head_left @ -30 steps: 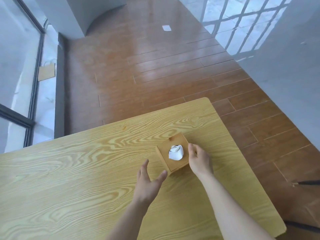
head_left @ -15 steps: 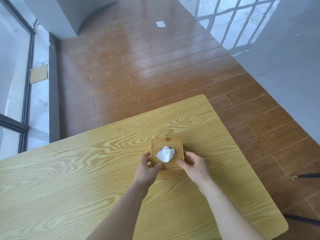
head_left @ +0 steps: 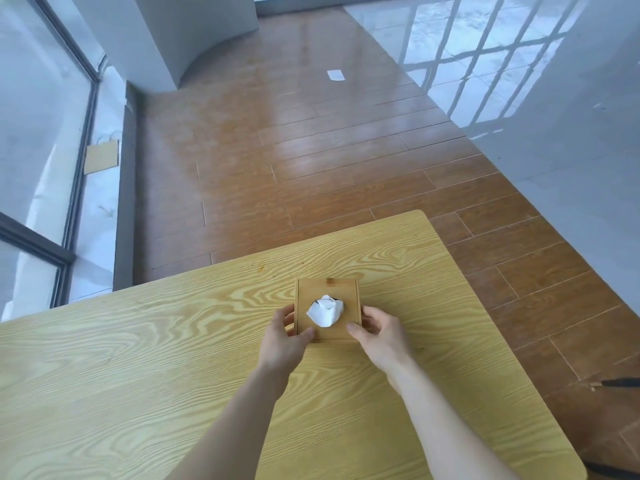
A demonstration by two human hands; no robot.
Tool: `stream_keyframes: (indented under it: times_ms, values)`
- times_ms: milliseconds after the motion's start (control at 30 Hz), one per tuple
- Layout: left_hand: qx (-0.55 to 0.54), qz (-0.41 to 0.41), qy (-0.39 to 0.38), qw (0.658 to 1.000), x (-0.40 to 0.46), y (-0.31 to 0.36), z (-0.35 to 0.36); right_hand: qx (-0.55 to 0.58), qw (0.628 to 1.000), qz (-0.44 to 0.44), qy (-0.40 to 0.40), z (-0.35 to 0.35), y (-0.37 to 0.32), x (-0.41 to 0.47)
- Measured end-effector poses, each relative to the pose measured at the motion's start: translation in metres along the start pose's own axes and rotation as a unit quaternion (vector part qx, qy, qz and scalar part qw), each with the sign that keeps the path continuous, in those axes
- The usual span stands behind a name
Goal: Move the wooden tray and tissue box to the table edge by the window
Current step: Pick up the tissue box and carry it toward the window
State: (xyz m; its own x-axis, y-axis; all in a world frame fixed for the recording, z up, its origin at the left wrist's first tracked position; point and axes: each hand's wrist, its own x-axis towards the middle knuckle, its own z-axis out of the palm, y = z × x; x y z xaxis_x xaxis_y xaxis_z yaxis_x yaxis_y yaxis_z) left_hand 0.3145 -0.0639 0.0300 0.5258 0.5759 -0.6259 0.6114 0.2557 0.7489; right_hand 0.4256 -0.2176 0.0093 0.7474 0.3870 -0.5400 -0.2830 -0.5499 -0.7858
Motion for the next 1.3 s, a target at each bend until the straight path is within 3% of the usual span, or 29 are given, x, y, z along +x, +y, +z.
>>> stream_keyframes:
  times_ms: [400,1000,1300]
  values:
    - [-0.059,0.027,0.049,0.997,-0.029,-0.012,-0.132,-0.086,0.994,-0.065,-0.025,0.110,-0.076,-0.042]
    - [-0.127,0.020,0.146,0.981,-0.039,-0.117,-0.474,-0.107,0.988,-0.040,-0.102,0.456,-0.153,-0.137]
    - [-0.158,0.008,0.203,0.966,-0.026,-0.171,-0.580,-0.139,0.982,-0.041,-0.118,0.586,-0.162,-0.150]
